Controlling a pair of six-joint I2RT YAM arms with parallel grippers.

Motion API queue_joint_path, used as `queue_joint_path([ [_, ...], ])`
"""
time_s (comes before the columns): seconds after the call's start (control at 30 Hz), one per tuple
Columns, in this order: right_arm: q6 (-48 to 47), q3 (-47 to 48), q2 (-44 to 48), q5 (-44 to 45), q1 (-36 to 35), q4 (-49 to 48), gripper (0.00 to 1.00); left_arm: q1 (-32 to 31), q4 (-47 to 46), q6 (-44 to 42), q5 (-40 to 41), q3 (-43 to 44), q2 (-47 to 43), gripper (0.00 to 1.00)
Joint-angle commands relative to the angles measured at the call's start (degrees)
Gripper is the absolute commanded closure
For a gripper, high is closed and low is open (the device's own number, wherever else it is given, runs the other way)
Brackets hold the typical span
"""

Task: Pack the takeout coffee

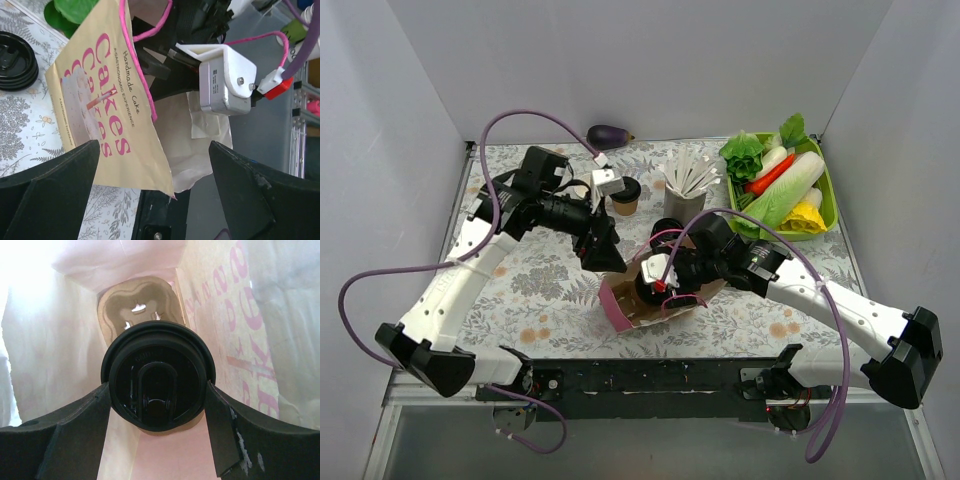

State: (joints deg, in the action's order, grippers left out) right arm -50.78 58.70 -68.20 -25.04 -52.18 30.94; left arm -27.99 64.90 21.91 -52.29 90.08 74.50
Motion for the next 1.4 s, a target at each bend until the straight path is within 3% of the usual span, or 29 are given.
queue_joint_path([
  [0.0, 5.43, 2.83, 0.09, 0.34, 0.06, -2.73, 0.99, -3.47, 6.54, -5.48, 4.56, 2.99, 2.31, 0.11],
  [0.33, 7.54, 2.47, 1.41, 1.39, 0.06, -2.20, 0.99, -7.43, -1.80, -4.85, 15.03, 1.23, 4.07, 0.39],
  [0.37, 7.37, 2.39, 1.49, 1.66, 0.06, -2.02, 0.99, -7.78, -1.28, -5.64, 15.03, 1.32, 4.51, 0.48],
  [0.43, 6.58, 1.95, 2.11, 2.01, 0.06, -1.41, 0.99, -7.96, -0.31, -7.83, 13.89, 1.67, 4.78, 0.58],
  [0.57, 5.87, 0.46, 3.34, 3.50, 0.06, -2.20, 0.99, -8.75, 3.99, -13.02, 9.67, 0.10, 4.60, 0.68],
  [0.6, 5.35, 0.37, 3.34, 3.76, -0.02, -2.29, 0.99, -9.10, 4.61, -14.17, 9.23, -0.52, 4.25, 0.81],
  [0.73, -1.23, -0.33, 4.39, 8.15, -1.16, -1.50, 0.99, -9.98, 3.92, -15.94, 7.03, -2.37, 2.85, 1.00],
  [0.93, -8.71, -4.20, 9.05, 11.06, -3.45, -0.53, 0.99, -12.79, -1.44, -15.93, 8.78, -2.28, 1.70, 1.00],
  [1.37, -5.91, -1.13, 9.14, 19.32, -7.84, 4.30, 0.99, -20.17, -1.02, -16.56, 18.80, 4.56, 5.04, 1.00],
])
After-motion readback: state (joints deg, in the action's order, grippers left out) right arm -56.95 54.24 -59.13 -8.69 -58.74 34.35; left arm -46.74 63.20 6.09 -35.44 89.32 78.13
